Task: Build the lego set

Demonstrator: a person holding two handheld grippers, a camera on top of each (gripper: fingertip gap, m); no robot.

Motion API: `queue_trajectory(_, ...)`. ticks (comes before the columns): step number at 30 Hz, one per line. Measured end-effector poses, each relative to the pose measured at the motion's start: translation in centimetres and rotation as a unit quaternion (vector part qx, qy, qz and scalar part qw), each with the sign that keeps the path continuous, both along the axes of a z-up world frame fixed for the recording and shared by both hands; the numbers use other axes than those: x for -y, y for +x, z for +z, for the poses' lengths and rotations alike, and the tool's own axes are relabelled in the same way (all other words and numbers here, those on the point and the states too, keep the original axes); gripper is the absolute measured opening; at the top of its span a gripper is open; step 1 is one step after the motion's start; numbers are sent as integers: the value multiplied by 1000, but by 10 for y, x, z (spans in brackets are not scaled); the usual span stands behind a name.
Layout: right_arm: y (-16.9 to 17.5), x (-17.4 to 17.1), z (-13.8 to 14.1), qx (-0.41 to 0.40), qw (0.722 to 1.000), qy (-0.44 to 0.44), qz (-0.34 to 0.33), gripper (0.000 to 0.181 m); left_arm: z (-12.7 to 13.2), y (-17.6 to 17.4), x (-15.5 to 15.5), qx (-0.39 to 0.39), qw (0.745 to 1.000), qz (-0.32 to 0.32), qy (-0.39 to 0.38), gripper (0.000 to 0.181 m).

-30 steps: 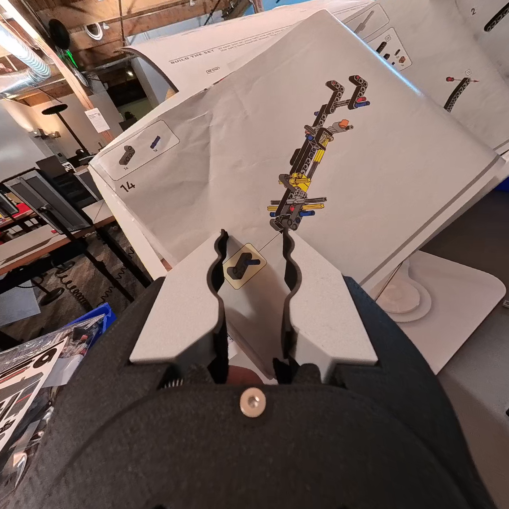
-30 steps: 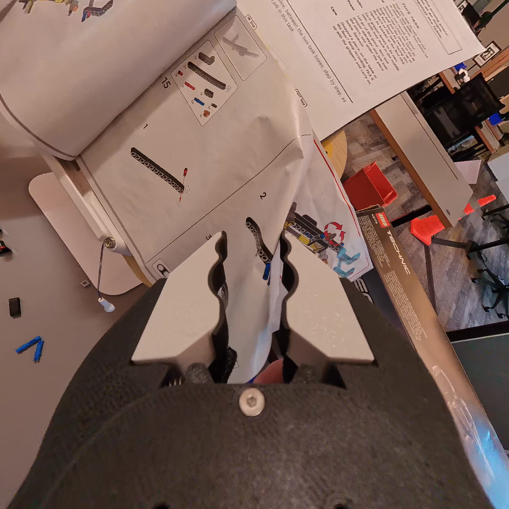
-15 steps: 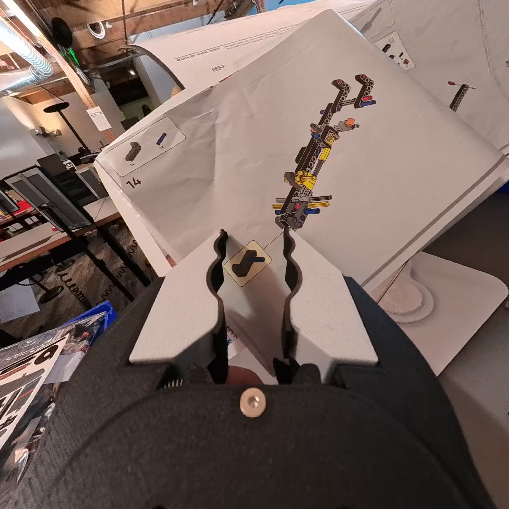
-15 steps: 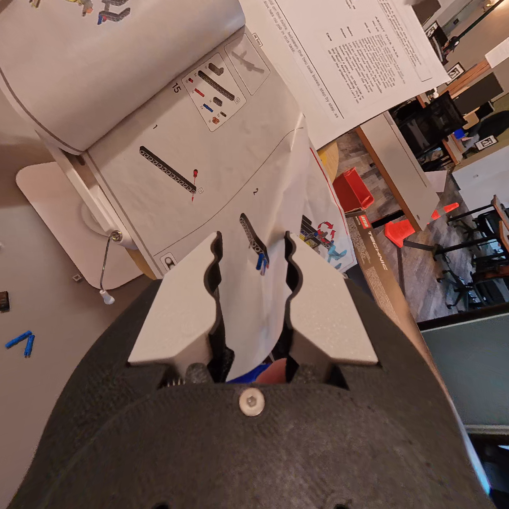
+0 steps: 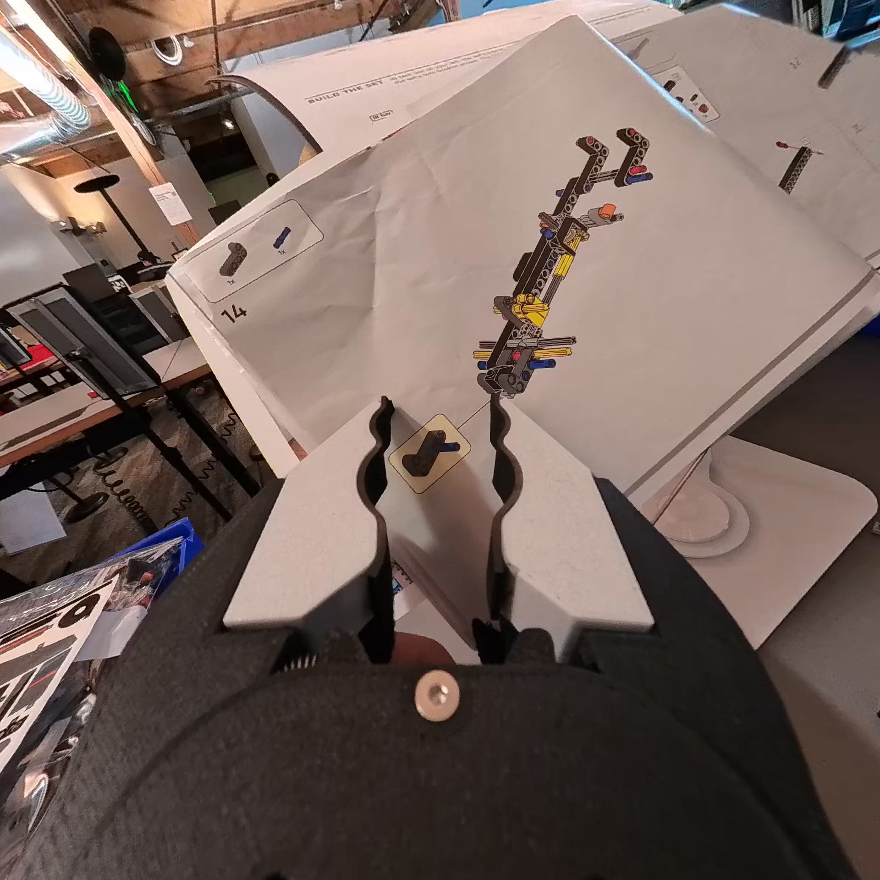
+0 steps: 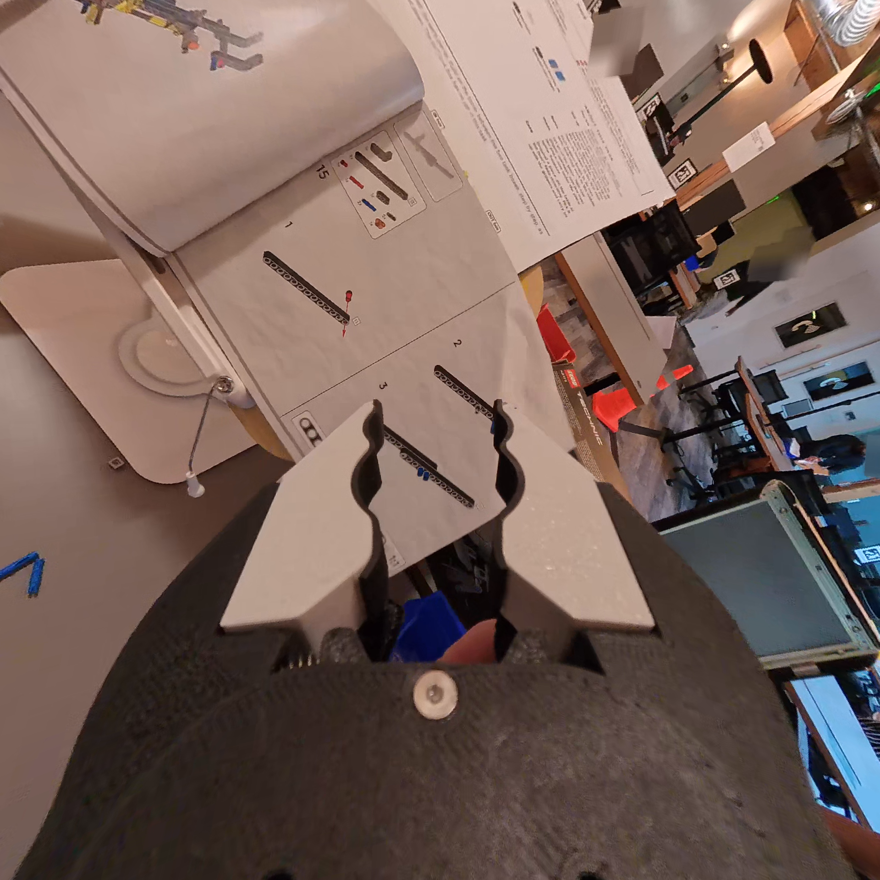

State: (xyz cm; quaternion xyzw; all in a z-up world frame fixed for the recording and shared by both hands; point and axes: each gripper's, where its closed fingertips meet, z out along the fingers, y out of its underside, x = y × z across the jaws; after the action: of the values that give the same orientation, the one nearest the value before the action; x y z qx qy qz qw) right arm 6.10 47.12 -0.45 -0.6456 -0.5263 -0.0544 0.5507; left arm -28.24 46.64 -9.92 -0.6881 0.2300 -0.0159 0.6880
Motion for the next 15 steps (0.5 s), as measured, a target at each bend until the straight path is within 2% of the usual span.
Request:
queue_trajectory(5, -5, 25, -3, 15, 1000, 5, 16, 42, 0, -1, 0, -2, 1000, 2, -1, 39)
queue_trajectory(15, -26, 80, -30, 30, 997, -26, 66, 41, 0, -2, 0, -6, 1000, 5, -3, 39)
